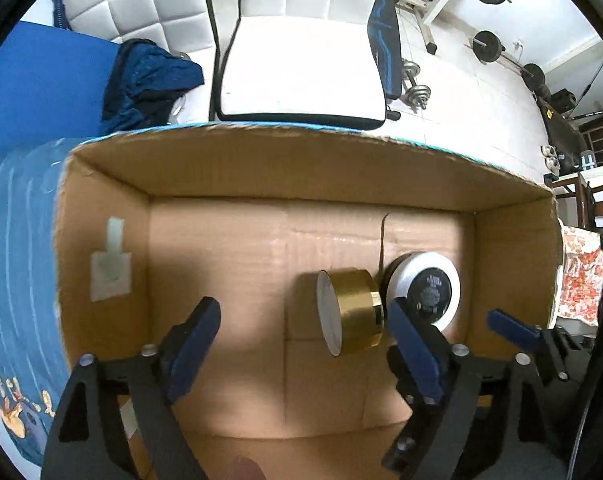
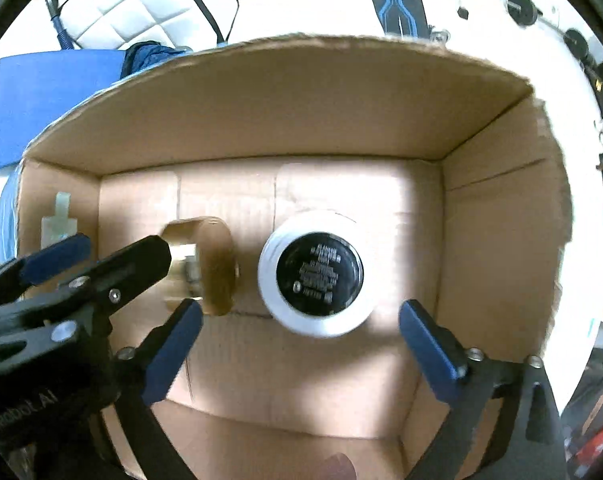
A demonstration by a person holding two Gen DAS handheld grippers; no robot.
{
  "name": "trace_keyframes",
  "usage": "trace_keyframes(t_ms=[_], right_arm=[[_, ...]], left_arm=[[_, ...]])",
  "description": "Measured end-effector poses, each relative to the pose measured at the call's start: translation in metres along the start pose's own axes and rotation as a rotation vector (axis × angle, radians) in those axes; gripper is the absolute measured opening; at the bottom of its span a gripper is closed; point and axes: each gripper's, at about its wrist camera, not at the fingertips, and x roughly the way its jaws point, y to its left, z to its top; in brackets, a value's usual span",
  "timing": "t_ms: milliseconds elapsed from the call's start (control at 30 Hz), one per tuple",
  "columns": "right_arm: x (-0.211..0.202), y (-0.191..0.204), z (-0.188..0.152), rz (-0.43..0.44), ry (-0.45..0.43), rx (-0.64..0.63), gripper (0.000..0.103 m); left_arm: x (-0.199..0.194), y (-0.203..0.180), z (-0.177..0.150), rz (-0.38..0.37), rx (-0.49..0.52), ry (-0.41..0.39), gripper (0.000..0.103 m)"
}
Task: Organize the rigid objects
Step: 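Carry both items into the cardboard box and open both tools to release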
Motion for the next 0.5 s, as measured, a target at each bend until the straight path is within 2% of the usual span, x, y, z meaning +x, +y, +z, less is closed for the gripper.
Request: trace_keyframes(t_ms=[67, 200, 233, 367, 500], right_arm=[[-0.011, 0.005, -0.008, -0.024, -0.016, -0.011, 0.103], [-0.027, 0.000, -0.029, -0.019, -0.044, 0.008, 0.103], [-0.036, 0.016, -0.041, -0.029, -0.057, 0.004, 0.103], [-0.051, 0.020, -0.064, -0.066, -0.096, -0.001, 0.103], [-0.073, 0.022, -0.086, -0.090, -0.148, -0.015, 0.103]], left_arm=[[-0.002, 0.005, 0.003, 0.002, -0.003, -0.017, 0.095], [-0.022, 0.009, -0.012, 0.021, -0.002, -0.080, 0.096], [-0.028, 0.009, -0.017, 0.034, 0.002, -0.101, 0.096], [-0.058, 0.014, -0.045, 0.053, 0.007, -0.186, 0.096], [-0.081, 0.015, -0.072, 0.063, 0.004, -0.239, 0.096]])
